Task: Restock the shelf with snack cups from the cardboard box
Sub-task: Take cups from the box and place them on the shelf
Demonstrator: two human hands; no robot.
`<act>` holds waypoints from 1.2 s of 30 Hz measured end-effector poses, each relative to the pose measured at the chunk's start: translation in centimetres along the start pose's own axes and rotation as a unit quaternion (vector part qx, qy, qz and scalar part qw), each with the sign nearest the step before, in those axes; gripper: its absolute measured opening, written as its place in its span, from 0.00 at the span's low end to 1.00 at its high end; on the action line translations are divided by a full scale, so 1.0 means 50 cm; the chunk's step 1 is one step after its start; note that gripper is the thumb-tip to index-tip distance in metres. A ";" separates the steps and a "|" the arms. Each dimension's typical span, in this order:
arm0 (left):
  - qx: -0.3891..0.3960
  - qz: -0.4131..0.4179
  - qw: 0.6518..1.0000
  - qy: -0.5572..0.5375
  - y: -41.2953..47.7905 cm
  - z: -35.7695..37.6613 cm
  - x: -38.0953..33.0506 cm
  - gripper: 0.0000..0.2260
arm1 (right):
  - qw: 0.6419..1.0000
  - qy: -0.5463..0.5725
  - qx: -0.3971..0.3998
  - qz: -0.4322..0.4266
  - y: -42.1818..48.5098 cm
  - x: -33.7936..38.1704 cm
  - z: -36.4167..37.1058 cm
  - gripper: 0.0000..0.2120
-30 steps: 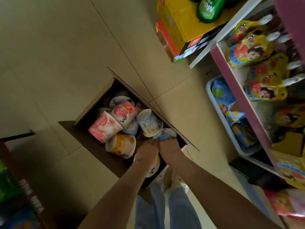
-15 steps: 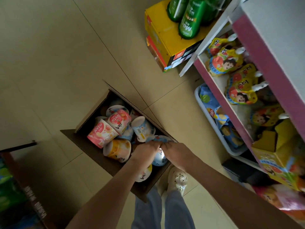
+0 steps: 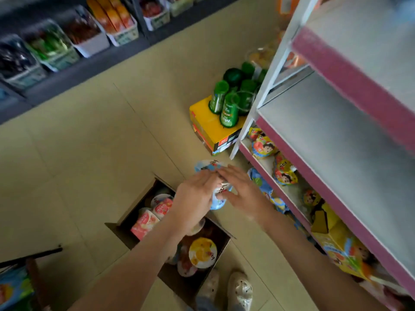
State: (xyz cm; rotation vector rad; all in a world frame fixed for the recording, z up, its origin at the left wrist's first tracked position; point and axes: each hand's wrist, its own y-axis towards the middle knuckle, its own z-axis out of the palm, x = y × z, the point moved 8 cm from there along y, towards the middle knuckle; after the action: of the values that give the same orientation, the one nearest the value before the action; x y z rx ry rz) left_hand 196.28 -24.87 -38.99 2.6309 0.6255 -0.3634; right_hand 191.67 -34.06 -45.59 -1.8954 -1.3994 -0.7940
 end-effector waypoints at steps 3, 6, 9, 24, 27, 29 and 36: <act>-0.092 0.079 0.993 -0.015 0.096 -0.091 -0.072 0.21 | 0.989 -0.069 -0.123 -0.051 -0.007 0.071 -0.150 0.25; -0.160 0.160 0.973 -0.049 0.172 -0.150 -0.140 0.18 | 0.959 -0.107 -0.250 -0.084 -0.039 0.128 -0.285 0.24; -0.207 0.221 0.951 -0.068 0.235 -0.176 -0.204 0.15 | 0.915 -0.148 -0.353 -0.124 -0.082 0.158 -0.380 0.22; -0.364 0.333 0.851 -0.180 0.394 -0.223 -0.415 0.18 | 0.841 -0.119 -0.505 -0.151 -0.204 0.142 -0.635 0.30; -0.375 0.318 0.836 -0.244 0.437 -0.224 -0.428 0.12 | 0.877 0.005 -0.468 -0.107 -0.194 0.132 -0.675 0.42; -0.375 0.303 0.829 -0.282 0.465 -0.221 -0.443 0.12 | 0.888 0.097 -0.440 -0.089 -0.183 0.117 -0.695 0.44; -0.105 0.111 0.845 -0.513 0.639 -0.103 -0.475 0.21 | 0.823 0.121 -0.550 -0.074 -0.188 0.050 -0.831 0.35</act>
State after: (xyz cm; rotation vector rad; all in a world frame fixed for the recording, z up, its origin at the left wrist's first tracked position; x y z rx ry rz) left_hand 191.77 -57.44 -15.93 1.8540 -0.0167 -1.3846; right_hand 179.36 -63.21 -16.96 -2.3194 -0.9565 -2.1769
